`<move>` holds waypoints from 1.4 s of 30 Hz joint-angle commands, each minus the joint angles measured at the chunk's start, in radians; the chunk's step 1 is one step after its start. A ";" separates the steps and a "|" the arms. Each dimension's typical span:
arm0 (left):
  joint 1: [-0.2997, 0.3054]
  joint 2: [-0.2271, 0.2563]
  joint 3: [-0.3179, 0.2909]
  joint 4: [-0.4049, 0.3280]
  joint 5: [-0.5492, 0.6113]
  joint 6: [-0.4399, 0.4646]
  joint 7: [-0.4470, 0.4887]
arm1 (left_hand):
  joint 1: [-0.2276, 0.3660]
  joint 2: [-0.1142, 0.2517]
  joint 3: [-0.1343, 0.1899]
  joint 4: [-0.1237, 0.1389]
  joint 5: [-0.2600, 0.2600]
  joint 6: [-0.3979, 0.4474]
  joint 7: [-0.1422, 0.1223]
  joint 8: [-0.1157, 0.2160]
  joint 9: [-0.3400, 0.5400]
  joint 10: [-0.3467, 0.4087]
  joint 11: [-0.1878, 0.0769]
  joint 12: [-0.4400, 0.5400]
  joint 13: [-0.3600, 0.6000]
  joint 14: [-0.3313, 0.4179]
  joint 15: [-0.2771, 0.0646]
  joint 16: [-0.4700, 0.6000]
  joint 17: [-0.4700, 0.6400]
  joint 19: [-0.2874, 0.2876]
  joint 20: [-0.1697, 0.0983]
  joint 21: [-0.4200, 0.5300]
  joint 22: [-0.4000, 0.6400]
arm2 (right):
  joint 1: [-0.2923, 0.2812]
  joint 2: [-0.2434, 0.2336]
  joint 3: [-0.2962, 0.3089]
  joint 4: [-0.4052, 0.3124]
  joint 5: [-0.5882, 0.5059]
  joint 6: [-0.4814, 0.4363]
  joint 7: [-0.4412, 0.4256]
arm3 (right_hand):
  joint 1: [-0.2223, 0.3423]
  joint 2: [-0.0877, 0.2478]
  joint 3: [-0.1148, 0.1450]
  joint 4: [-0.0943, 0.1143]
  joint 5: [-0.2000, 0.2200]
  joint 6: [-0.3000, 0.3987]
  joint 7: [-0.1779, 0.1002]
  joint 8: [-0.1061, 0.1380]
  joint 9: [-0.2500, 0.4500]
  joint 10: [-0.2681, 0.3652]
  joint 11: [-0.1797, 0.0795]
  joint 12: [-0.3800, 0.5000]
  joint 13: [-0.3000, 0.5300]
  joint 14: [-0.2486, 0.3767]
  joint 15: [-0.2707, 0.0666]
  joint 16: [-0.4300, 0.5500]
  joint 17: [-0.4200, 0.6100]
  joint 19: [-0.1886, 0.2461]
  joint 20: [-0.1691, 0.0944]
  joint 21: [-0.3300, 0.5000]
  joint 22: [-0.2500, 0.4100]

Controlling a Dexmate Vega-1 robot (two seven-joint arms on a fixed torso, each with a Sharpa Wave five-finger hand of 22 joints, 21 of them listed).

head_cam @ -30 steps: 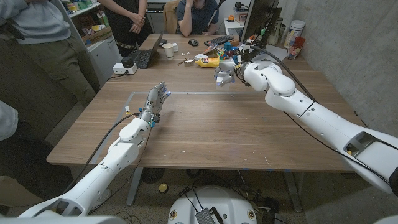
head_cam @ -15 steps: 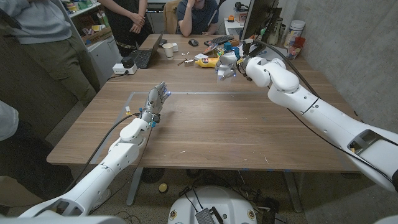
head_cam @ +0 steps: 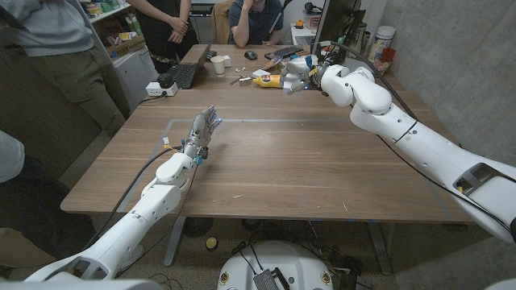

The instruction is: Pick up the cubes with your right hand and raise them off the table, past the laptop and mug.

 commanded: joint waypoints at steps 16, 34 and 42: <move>-0.002 -0.005 0.007 -0.006 0.009 0.006 0.010 | -0.014 0.071 -0.003 0.005 0.007 0.002 0.005 0.005 0.005 -0.004 0.002 0.005 0.002 -0.004 0.000 0.006 0.004 0.006 0.001 -0.004 0.002 | 0.004 -0.040 0.041 -0.099 -0.065 -0.003 -0.036 | 0.178 0.177 0.023 0.025 -0.006 0.107 0.099 -0.006 0.007 0.173 -0.161 0.131 0.015 0.254 -0.375 -0.012 0.012 0.002 -0.052 0.030 0.007; 0.004 -0.004 0.005 -0.013 0.011 0.007 0.018 | -0.014 0.071 -0.004 0.005 0.008 0.003 0.005 0.005 0.005 -0.005 0.002 0.005 0.002 -0.004 0.000 0.005 0.003 0.008 0.000 -0.006 0.002 | -0.008 -0.045 0.053 -0.121 -0.072 -0.007 -0.053 | 0.181 0.178 0.026 0.031 -0.009 0.113 0.099 -0.008 0.011 0.177 -0.159 0.136 0.021 0.267 -0.374 -0.022 0.020 -0.003 -0.052 0.051 0.010; 0.004 -0.004 0.005 -0.013 0.012 0.005 0.017 | -0.014 0.070 -0.005 0.005 0.008 0.002 0.005 0.004 0.005 -0.005 0.001 0.005 0.002 -0.004 0.000 0.005 0.003 0.007 0.001 -0.008 0.002 | -0.008 -0.044 0.052 -0.121 -0.074 -0.009 -0.053 | 0.181 0.178 0.028 0.034 -0.010 0.113 0.099 -0.010 0.012 0.177 -0.159 0.136 0.022 0.272 -0.374 -0.027 0.023 -0.005 -0.052 0.061 0.011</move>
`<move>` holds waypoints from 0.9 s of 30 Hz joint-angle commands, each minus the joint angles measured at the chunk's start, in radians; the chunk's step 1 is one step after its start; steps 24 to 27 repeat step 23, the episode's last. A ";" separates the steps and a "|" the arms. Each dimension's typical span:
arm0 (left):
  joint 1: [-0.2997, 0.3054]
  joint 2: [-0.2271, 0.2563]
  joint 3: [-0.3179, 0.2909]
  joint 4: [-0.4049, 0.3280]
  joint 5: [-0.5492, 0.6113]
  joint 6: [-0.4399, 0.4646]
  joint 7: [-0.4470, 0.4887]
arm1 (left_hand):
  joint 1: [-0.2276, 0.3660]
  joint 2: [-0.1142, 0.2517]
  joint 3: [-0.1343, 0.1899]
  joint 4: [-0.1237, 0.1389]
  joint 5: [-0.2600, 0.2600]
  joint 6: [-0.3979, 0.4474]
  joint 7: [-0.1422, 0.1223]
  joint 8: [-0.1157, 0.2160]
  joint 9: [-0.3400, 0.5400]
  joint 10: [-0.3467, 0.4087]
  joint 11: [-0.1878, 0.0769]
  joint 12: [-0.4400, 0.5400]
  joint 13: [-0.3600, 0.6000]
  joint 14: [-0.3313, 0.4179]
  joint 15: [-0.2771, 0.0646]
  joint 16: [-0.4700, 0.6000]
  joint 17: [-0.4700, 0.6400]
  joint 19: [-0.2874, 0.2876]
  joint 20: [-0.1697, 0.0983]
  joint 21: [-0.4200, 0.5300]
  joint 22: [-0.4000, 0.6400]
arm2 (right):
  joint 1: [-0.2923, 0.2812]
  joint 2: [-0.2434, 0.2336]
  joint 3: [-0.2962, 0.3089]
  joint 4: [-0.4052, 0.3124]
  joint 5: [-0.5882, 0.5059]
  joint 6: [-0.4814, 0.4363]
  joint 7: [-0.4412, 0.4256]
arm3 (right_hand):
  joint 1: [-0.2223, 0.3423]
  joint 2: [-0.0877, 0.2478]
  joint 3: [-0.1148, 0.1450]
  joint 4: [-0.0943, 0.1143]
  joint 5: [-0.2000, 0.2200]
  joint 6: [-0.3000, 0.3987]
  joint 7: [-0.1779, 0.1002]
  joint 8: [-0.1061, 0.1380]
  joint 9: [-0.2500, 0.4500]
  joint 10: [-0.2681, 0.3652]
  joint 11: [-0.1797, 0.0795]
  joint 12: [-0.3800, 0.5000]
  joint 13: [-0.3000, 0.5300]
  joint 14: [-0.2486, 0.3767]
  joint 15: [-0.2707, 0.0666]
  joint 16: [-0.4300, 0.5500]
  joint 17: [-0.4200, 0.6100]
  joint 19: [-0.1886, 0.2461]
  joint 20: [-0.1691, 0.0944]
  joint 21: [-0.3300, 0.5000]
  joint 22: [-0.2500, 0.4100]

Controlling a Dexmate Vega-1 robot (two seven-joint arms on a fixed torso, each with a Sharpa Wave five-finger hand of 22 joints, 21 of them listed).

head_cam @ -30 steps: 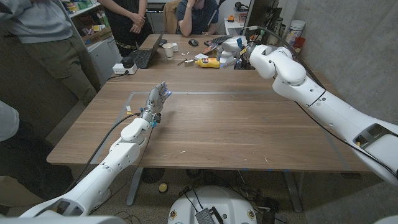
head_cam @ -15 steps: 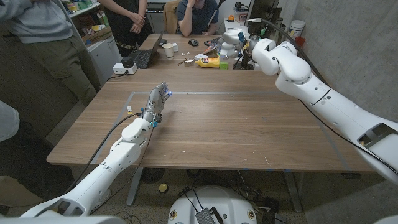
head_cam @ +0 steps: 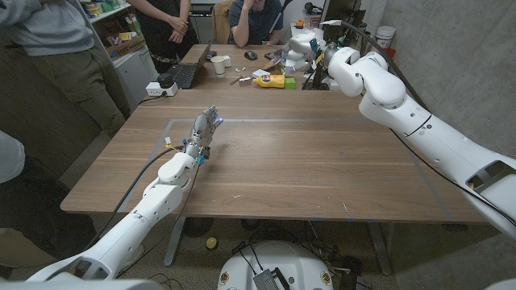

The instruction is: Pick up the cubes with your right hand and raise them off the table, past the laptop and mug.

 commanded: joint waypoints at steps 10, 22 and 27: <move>0.006 0.002 -0.002 -0.005 0.000 -0.002 0.001 | -0.007 0.070 -0.001 0.001 0.008 0.002 0.005 0.004 0.005 -0.005 0.000 0.005 0.002 -0.004 -0.001 0.005 0.003 0.005 0.004 -0.003 0.003 | -0.002 0.000 0.001 -0.009 -0.005 -0.002 0.000 | 0.179 0.180 0.031 0.034 0.001 0.103 0.093 -0.003 0.004 0.174 -0.163 0.121 0.003 0.244 -0.377 -0.004 0.006 -0.006 -0.053 0.014 0.002; 0.010 0.005 -0.005 -0.008 -0.001 -0.005 -0.001 | -0.007 0.070 -0.002 0.001 0.008 0.002 0.005 0.004 0.005 -0.005 0.000 0.005 0.002 -0.005 0.000 0.005 0.003 0.006 0.004 -0.004 0.003 | -0.003 0.003 0.000 -0.015 -0.006 -0.005 0.006 | 0.180 0.179 0.033 0.037 0.000 0.103 0.094 -0.006 0.005 0.175 -0.162 0.121 0.004 0.250 -0.377 -0.010 0.010 -0.008 -0.053 0.026 0.003; 0.010 0.005 -0.005 -0.008 -0.001 -0.005 -0.001 | -0.007 0.070 -0.002 0.001 0.008 0.002 0.005 0.005 0.005 -0.005 0.001 0.005 0.002 -0.004 0.000 0.005 0.003 0.006 0.004 -0.004 0.003 | -0.003 0.003 0.000 -0.015 -0.006 -0.005 0.006 | 0.180 0.179 0.033 0.037 0.000 0.103 0.094 -0.006 0.005 0.174 -0.163 0.121 0.004 0.250 -0.377 -0.011 0.010 -0.008 -0.053 0.027 0.003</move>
